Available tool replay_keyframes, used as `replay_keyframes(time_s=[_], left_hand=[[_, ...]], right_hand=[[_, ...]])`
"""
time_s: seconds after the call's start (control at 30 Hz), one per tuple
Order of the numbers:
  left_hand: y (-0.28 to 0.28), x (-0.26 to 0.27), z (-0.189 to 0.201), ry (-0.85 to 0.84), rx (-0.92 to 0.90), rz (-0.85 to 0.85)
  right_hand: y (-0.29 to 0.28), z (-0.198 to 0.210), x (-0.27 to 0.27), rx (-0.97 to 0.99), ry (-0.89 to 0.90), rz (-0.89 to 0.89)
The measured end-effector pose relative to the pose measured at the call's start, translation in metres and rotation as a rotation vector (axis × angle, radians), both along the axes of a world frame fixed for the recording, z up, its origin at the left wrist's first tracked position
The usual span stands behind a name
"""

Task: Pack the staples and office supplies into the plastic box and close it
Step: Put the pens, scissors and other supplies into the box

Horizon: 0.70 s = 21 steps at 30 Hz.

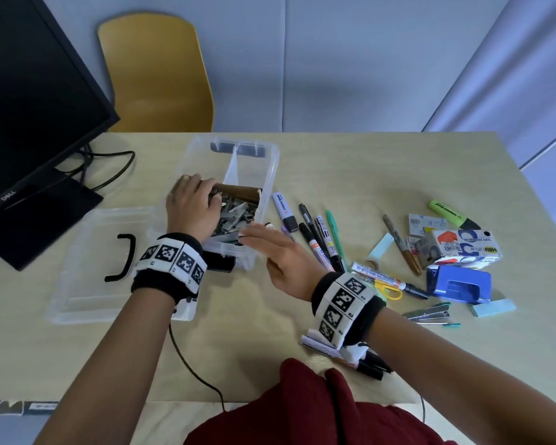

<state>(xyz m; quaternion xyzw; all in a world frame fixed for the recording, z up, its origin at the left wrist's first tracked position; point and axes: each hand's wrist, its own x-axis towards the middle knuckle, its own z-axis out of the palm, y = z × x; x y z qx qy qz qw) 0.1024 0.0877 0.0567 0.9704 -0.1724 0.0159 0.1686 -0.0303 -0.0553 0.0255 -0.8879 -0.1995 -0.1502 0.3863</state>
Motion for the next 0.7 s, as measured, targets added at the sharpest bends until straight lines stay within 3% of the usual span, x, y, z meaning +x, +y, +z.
replay_keyframes(time_s=[0.1,0.2,0.27,0.33,0.43,0.57,0.7], left_hand=[[-0.025,-0.021,0.013,0.046,-0.039,0.023],[-0.065,-0.043,0.017,0.082,-0.012,-0.062],[-0.088,-0.051,0.014,0.117,0.057,-0.06],[-0.1,-0.056,0.009,0.117,0.114,-0.006],[-0.101,-0.058,0.004,0.002,0.165,0.055],[-0.089,-0.061,-0.001,-0.068,0.154,0.009],[-0.073,-0.074,-0.002,-0.099,0.066,-0.052]], right_hand=[[-0.026,-0.005,-0.002,0.103,0.017,-0.263],[-0.057,-0.012,0.001,0.018,0.264,-0.503],[-0.073,-0.016,0.001,-0.221,0.529,-0.516],[-0.08,-0.022,0.0,-0.373,0.66,-0.505],[-0.077,-0.026,0.0,-0.444,0.722,-0.52],[-0.069,-0.026,0.0,-0.533,0.727,-0.523],[-0.068,-0.024,0.0,-0.48,0.816,-0.543]])
